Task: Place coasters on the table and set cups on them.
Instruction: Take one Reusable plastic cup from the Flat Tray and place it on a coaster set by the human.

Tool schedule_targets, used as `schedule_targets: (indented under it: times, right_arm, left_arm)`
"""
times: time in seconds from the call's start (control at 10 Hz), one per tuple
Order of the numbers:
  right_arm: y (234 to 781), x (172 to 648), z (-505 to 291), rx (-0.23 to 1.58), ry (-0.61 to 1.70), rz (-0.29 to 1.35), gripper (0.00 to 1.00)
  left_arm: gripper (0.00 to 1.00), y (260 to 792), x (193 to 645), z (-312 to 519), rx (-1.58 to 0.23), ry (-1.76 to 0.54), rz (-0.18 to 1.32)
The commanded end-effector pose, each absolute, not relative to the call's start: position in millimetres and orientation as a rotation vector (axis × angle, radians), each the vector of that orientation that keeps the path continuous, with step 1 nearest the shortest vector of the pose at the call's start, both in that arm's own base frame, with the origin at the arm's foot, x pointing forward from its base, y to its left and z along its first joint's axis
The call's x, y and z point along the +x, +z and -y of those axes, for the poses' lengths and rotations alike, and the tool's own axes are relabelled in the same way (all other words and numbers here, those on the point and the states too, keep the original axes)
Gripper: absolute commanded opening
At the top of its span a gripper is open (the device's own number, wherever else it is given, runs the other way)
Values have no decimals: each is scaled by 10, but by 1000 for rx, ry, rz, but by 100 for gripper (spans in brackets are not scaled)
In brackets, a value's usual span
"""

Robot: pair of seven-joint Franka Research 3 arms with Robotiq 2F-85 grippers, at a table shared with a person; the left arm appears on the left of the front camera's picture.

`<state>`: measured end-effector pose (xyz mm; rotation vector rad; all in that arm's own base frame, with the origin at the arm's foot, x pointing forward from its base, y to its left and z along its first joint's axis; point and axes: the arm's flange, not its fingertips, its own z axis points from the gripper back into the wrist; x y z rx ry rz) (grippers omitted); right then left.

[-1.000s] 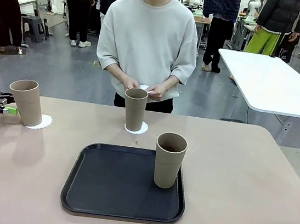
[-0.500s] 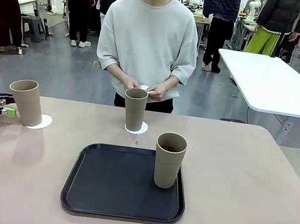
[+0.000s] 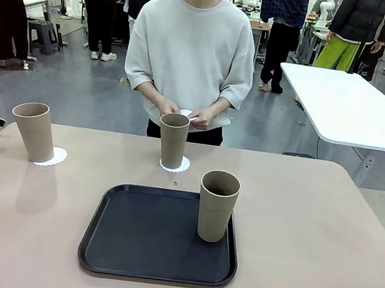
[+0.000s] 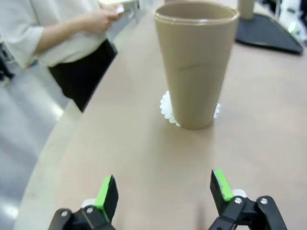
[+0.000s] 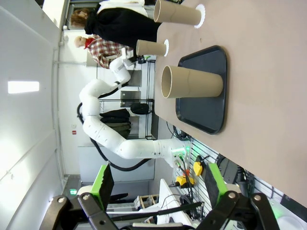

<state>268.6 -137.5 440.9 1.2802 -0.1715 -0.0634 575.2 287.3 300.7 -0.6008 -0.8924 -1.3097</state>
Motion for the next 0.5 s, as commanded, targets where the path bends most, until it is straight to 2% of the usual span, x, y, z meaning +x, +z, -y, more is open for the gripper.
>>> schedule_targets:
  times: [0.0, 0.2, 0.4]
  right_arm:
    - [4410, 2691, 1377, 1288, -65, 175, 100]
    - [4410, 2691, 1377, 1288, -65, 175, 100]
    - [4410, 2691, 1377, 1288, -65, 175, 100]
  left_arm:
    - [100, 3764, 5093, -2601, -491, -1383, 914]
    - [100, 4470, 4677, -2298, -395, -1426, 891]
    - [100, 4847, 4305, -2008, -302, -1467, 842]
